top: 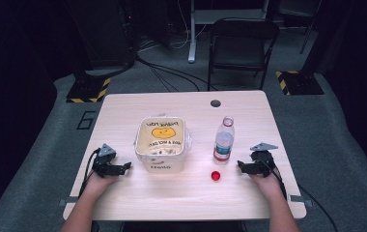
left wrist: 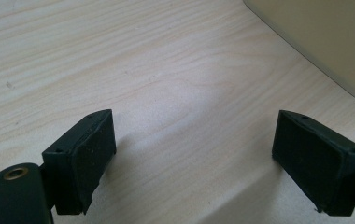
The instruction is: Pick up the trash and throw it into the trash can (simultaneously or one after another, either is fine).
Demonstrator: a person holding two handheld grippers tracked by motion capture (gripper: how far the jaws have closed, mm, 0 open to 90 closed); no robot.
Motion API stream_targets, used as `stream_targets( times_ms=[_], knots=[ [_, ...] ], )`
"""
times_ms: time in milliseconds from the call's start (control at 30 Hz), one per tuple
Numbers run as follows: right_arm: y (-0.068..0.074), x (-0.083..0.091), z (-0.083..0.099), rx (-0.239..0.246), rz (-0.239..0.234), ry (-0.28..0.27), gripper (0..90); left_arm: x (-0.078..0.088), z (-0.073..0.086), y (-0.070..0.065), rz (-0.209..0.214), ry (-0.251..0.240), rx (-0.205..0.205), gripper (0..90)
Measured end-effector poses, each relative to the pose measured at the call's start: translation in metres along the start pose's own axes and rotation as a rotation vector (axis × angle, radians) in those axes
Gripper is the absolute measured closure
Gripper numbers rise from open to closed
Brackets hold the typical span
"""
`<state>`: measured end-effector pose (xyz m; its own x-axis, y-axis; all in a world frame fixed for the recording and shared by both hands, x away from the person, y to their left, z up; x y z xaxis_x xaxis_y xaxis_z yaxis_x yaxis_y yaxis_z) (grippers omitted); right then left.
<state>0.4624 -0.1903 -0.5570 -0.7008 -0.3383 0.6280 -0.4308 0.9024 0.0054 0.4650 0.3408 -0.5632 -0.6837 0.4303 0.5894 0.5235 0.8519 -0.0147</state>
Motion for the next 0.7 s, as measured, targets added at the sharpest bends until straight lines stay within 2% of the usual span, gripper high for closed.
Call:
stream_targets(
  times_ms=[33, 67, 100, 167, 200, 233, 367, 467, 567, 600, 700],
  knots=[
    [0.0, 0.0, 0.0, 0.0, 0.0, 0.0, 21.3, 0.0, 0.0, 0.0, 0.0, 0.0, 0.0, 13.2],
    [0.002, 0.005, 0.001, -0.005, -0.008, 0.021, 27.4, 0.001, 0.0, 0.0, -0.005, 0.001, -0.007, 13.2],
    [0.002, 0.008, 0.001, 0.005, -0.017, 0.031, 31.3, 0.001, 0.001, -0.001, -0.008, 0.004, 0.003, 13.2],
    [0.002, 0.013, 0.001, -0.007, -0.035, 0.042, 31.1, 0.002, 0.001, -0.002, -0.015, 0.008, 0.01, 13.2],
    [0.001, 0.019, -0.001, -0.001, -0.048, 0.02, 31.4, 0.001, 0.001, -0.003, -0.011, 0.007, 0.005, 13.2],
    [0.001, 0.019, -0.001, -0.001, -0.048, 0.02, 31.4, 0.001, 0.001, -0.003, -0.011, 0.007, 0.005, 13.2],
    [0.003, 0.026, -0.009, -0.025, -0.076, -0.022, 26.6, 0.0, 0.0, -0.005, -0.012, 0.009, 0.007, 13.1],
    [0.011, 0.033, -0.02, 0.008, -0.111, -0.066, 25.1, 0.0, 0.0, -0.005, 0.0, 0.009, -0.003, 13.1],
    [0.016, 0.038, -0.025, 0.032, -0.115, -0.091, 24.2, 0.0, 0.0, -0.006, 0.002, 0.004, -0.002, 13.1],
    [0.021, 0.042, -0.032, 0.052, -0.111, -0.118, 21.9, 0.0, 0.0, -0.006, 0.002, 0.004, -0.002, 13.1],
    [0.024, 0.045, -0.042, 0.044, -0.12, -0.151, 18.2, 0.001, 0.001, -0.006, 0.013, 0.006, -0.019, 13.1]
  ],
)
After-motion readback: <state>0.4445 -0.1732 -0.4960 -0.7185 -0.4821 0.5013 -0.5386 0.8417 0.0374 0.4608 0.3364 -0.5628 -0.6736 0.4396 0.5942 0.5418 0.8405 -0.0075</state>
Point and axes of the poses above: each handheld gripper's, and its own axes: x roughly backward along the jaws, z roughly out of its underside, y roughly to its left, the point moved 5 cm from there along -x, roughly forward along the jaws, and after that the axes turned 6 degrees about -y, right-handed, at the moved point
